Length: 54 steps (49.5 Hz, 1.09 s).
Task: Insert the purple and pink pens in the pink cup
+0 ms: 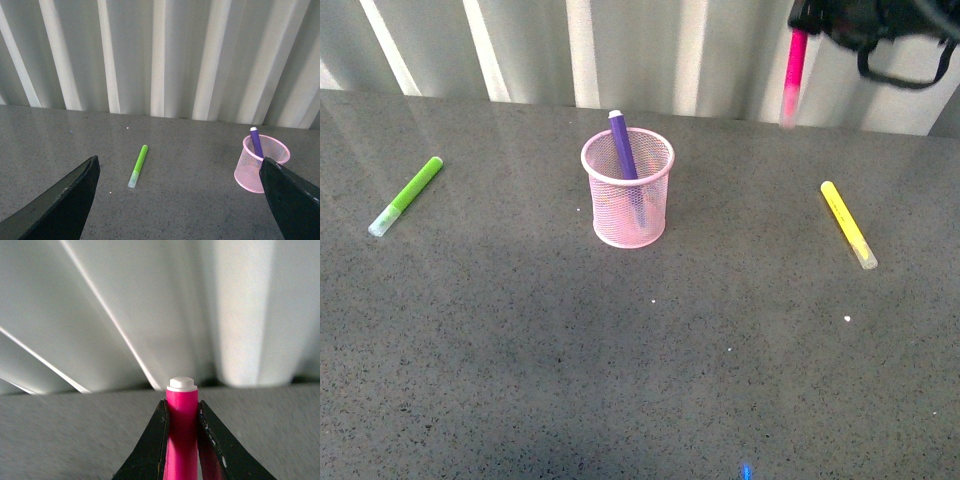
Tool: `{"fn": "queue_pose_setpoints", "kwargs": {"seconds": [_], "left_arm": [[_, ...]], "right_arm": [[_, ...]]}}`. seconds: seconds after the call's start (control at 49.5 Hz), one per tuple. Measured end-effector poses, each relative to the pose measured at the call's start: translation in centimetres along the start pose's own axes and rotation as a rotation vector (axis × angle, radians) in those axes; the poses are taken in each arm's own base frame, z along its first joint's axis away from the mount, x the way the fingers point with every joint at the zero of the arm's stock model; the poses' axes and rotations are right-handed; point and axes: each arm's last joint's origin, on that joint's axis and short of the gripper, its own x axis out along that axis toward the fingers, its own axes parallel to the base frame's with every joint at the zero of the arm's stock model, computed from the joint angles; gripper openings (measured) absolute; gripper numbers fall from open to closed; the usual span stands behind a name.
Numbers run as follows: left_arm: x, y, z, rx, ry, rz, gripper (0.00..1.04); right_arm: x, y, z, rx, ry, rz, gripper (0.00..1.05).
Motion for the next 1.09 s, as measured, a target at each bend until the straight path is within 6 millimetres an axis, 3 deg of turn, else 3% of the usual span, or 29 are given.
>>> {"fn": "queue_pose_setpoints", "kwargs": {"seconds": [0.101,0.263,0.465,0.788,1.091], "left_arm": [[0.0,0.0,0.0,0.000,0.000,0.000,0.98],[0.0,0.0,0.0,0.000,0.000,0.000,0.98],[0.0,0.0,0.0,0.000,0.000,0.000,0.98],[0.0,0.0,0.0,0.000,0.000,0.000,0.98],[0.0,0.0,0.0,0.000,0.000,0.000,0.98]], "right_arm": [[-3.3,3.4,2.2,-0.089,-0.218,0.257,0.11],[-5.4,6.3,-0.1,-0.262,-0.332,0.514,0.11],[-3.8,6.7,-3.3,-0.320,-0.271,0.552,0.11],[-1.6,7.2,-4.5,-0.312,-0.237,0.593,0.11],[-0.9,7.6,-7.2,-0.305,-0.161,0.635,0.11]]}}
